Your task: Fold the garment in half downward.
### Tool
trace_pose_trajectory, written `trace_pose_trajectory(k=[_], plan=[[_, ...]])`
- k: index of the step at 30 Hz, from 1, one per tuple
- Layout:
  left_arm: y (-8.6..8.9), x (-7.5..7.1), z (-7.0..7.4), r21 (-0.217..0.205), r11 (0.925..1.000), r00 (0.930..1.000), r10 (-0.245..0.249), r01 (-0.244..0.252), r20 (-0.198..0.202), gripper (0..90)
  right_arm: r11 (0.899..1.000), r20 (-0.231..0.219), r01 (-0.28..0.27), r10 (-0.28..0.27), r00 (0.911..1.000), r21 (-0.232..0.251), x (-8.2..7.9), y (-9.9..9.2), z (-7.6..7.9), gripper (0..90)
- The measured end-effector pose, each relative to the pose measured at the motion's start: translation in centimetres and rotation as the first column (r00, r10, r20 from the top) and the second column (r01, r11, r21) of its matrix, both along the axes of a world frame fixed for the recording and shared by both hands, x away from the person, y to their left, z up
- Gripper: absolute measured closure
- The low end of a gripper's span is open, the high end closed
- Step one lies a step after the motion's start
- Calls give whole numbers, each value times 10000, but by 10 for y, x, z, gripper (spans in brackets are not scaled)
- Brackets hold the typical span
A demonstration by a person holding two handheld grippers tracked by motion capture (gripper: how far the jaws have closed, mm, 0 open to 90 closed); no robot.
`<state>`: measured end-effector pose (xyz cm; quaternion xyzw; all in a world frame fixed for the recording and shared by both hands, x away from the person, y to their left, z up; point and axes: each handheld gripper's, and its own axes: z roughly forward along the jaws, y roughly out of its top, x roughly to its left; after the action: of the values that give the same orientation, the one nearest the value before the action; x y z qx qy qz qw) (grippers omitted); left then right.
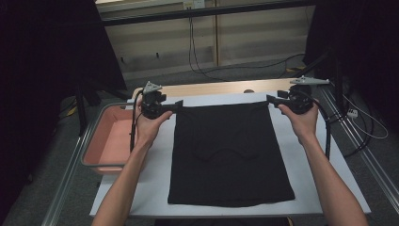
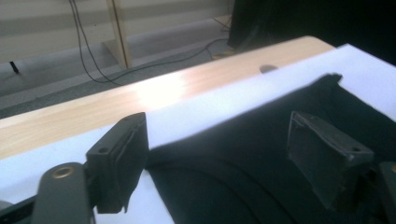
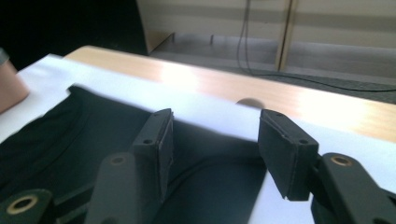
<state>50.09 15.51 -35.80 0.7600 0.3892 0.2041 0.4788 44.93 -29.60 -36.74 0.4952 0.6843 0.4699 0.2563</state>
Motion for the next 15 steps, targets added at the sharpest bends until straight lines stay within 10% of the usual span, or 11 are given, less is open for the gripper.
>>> trace_pose_trajectory(k=[15], plan=[[0, -44, -27, 364, 9941, 9934, -998, 1020, -570, 104, 9889, -362, -1413, 1397, 9895, -462, -60, 26, -20, 515]])
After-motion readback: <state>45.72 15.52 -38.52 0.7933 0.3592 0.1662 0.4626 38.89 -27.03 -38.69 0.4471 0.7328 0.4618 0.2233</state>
